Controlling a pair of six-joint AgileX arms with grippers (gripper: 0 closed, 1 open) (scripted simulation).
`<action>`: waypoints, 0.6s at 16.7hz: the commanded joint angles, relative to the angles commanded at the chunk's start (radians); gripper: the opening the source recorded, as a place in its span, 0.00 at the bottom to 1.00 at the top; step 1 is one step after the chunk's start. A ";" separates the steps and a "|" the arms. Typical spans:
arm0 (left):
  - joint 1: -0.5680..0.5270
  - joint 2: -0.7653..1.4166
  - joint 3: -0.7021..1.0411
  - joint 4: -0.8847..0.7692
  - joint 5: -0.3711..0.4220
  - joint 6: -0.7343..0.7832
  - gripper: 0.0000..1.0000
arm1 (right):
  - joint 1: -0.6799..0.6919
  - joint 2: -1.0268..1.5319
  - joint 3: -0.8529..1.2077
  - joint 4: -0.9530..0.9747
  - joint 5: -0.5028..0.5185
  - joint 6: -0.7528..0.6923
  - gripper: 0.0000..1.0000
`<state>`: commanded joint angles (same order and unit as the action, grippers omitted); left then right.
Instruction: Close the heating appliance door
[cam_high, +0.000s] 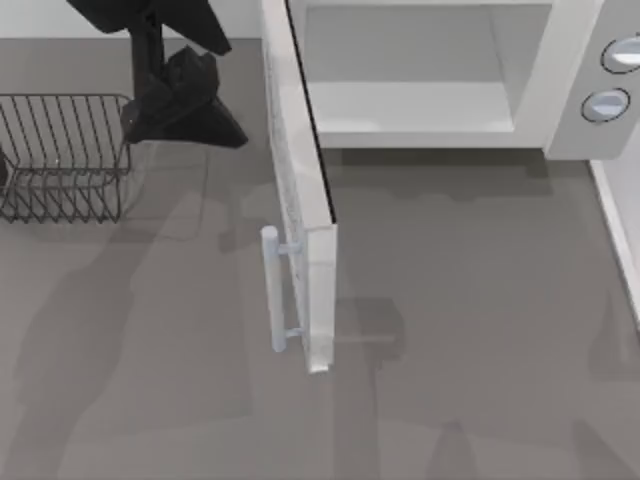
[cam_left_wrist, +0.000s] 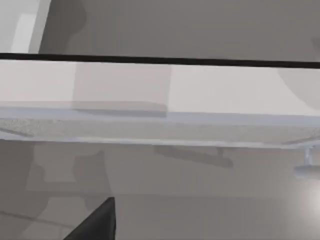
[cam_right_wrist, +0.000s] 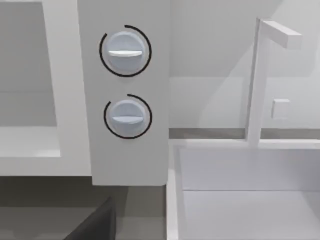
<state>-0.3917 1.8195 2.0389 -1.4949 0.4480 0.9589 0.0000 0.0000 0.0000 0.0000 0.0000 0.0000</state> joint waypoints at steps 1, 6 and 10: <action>0.000 0.000 0.000 0.000 0.000 0.000 1.00 | 0.000 0.000 0.000 0.000 0.000 0.000 1.00; -0.004 -0.003 -0.018 0.018 -0.002 -0.006 1.00 | 0.000 0.000 0.000 0.000 0.000 0.000 1.00; -0.045 -0.008 -0.153 0.168 -0.014 -0.047 1.00 | 0.000 0.000 0.000 0.000 0.000 0.000 1.00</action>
<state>-0.4365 1.8113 1.8855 -1.3271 0.4345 0.9120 0.0000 0.0000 0.0000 0.0000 0.0000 0.0000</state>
